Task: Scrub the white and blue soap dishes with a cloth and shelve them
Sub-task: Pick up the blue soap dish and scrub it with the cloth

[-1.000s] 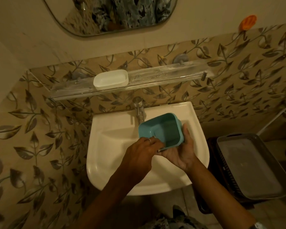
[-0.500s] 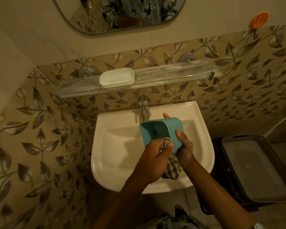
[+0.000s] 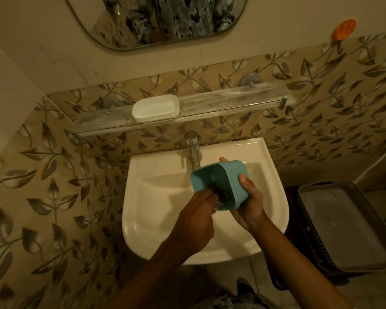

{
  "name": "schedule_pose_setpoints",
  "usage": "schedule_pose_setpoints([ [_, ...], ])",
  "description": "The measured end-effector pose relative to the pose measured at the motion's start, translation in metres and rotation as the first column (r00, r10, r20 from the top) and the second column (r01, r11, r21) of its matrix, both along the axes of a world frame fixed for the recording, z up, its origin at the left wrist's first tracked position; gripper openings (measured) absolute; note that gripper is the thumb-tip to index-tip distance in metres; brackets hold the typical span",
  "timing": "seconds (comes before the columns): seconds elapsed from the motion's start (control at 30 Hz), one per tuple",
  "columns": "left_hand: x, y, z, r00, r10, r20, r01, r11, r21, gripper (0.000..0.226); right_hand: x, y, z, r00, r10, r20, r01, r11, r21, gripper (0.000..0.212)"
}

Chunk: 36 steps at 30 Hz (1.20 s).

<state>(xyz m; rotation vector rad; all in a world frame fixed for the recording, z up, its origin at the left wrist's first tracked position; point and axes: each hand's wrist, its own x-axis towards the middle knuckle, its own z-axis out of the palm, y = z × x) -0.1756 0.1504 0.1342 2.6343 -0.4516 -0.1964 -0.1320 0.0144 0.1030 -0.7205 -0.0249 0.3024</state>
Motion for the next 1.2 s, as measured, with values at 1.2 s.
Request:
schedule_pose_setpoints([
  [1.2,-0.007,-0.019,0.045,0.691,0.012,-0.722,-0.667,0.395,-0.632,0.044,0.0,0.0,-0.023,0.965,-0.15,0.213,0.21,0.932,-0.294,0.079],
])
